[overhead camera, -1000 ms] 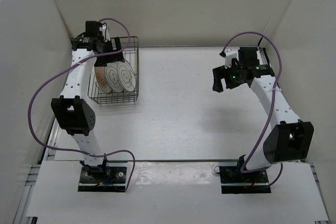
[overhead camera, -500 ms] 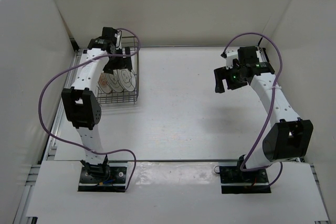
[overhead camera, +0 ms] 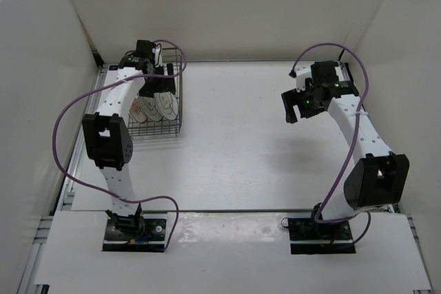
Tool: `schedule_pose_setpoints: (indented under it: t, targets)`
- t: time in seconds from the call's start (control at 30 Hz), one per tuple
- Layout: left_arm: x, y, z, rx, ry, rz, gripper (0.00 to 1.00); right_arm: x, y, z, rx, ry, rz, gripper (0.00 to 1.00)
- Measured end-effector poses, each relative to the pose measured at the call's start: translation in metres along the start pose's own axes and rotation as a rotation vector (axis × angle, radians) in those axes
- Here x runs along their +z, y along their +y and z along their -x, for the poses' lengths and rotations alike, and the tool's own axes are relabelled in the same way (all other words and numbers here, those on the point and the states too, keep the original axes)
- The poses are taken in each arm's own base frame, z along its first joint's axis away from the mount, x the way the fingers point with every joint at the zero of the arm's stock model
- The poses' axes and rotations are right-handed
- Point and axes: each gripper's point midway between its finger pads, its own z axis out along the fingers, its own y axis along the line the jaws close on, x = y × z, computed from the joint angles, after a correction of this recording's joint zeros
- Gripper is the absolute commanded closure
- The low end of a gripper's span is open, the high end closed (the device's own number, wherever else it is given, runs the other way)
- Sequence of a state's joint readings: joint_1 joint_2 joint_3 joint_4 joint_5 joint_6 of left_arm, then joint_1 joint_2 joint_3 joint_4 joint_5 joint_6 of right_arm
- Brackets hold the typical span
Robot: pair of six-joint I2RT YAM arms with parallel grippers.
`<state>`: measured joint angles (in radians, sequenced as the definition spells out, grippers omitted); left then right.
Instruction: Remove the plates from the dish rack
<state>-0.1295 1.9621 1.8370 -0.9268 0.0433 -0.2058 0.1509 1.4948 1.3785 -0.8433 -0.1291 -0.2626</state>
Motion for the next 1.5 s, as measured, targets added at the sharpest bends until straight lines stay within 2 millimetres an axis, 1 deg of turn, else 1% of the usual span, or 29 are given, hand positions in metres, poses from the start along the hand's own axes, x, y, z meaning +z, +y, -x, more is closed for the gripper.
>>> schedule_pose_setpoints:
  t: [0.07,0.1,0.13,0.27,0.3,0.33,0.53,0.57,0.63,0.67,0.7,0.73,0.8,0.93,1.03,1.13,1.2,1.23,1.3,1.5]
  targets:
    - [0.000,0.000,0.001,0.002,-0.002,0.000,0.13,0.004,-0.002,-0.002,-0.004,0.014,-0.004,0.10]
    - [0.000,0.000,0.001,0.004,-0.002,-0.001,0.23,0.006,-0.003,-0.003,-0.005,0.022,-0.007,0.10]
    - [0.000,0.000,0.001,0.002,-0.002,-0.001,0.26,0.008,-0.004,-0.005,-0.006,0.031,-0.010,0.10]
    - [0.000,0.002,0.001,0.009,-0.002,0.002,0.32,0.016,-0.007,-0.009,-0.005,0.060,-0.014,0.10]
    - [0.000,0.003,0.001,0.012,-0.002,0.004,0.32,0.017,-0.007,-0.009,-0.006,0.065,-0.012,0.10]
    - [0.000,0.003,0.001,0.015,-0.001,0.004,0.35,0.019,-0.007,-0.010,-0.008,0.072,-0.011,0.10]
    - [0.004,0.011,0.000,0.037,0.005,0.045,0.44,0.020,-0.008,-0.011,-0.027,0.089,-0.005,0.10]
    - [0.004,0.013,0.000,0.039,0.005,0.054,0.48,0.020,-0.009,-0.010,-0.032,0.089,-0.008,0.10]
    - [0.003,0.016,0.001,0.047,0.002,0.069,0.52,0.019,-0.010,-0.010,-0.044,0.093,-0.009,0.10]
    - [0.003,0.017,0.002,0.052,-0.001,0.074,0.57,0.020,-0.011,-0.009,-0.049,0.095,-0.011,0.10]
    - [0.002,0.018,0.003,0.055,-0.004,0.081,0.59,0.020,-0.012,-0.009,-0.053,0.099,-0.012,0.10]
    - [0.001,0.019,0.004,0.058,-0.006,0.087,0.63,0.020,-0.013,-0.009,-0.059,0.103,-0.014,0.10]
    - [-0.001,0.020,0.007,0.063,-0.015,0.094,0.67,0.022,-0.015,-0.009,-0.068,0.110,-0.016,0.10]
    - [-0.008,0.020,0.018,0.069,-0.045,0.104,0.73,0.025,-0.016,-0.009,-0.073,0.122,-0.016,0.10]
    - [-0.013,0.020,0.025,0.074,-0.067,0.110,0.80,0.027,-0.017,-0.008,-0.075,0.125,-0.015,0.10]
    - [-0.015,0.023,0.027,0.083,-0.071,0.132,0.81,0.027,-0.017,-0.008,-0.077,0.126,-0.014,0.10]
    - [-0.016,0.026,0.027,0.088,-0.072,0.149,0.87,0.027,-0.017,-0.008,-0.079,0.126,-0.014,0.10]
    - [-0.016,0.027,0.028,0.091,-0.073,0.155,0.87,0.027,-0.017,-0.008,-0.081,0.126,-0.013,0.10]
    - [-0.016,0.028,0.028,0.093,-0.073,0.158,0.90,0.027,-0.017,-0.008,-0.086,0.126,-0.013,0.10]
    - [-0.019,0.027,0.030,0.107,-0.080,0.174,0.92,0.028,-0.017,-0.009,-0.092,0.128,-0.012,0.10]
